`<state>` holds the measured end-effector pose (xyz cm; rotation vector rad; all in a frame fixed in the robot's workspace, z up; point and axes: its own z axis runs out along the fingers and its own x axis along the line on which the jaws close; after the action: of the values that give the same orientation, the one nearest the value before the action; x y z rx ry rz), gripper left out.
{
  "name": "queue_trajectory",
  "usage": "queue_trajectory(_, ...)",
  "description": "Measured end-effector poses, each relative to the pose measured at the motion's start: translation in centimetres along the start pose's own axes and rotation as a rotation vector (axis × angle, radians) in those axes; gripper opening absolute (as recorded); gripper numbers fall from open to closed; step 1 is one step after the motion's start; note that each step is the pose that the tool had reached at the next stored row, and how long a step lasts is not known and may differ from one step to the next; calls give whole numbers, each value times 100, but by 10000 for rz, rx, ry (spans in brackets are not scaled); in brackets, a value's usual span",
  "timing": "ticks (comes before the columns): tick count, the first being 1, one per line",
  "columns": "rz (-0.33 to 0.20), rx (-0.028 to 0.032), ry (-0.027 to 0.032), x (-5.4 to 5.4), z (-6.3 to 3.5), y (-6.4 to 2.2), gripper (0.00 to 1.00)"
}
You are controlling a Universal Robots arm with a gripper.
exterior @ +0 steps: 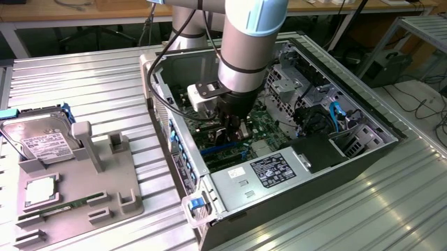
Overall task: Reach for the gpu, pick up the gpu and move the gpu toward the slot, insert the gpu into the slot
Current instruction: 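Insert the gpu into the slot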
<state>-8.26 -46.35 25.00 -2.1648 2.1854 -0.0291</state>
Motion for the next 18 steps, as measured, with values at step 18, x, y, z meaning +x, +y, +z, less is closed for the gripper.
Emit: queue_trajectory(18,1,-13,-4,-31,30,19,27)
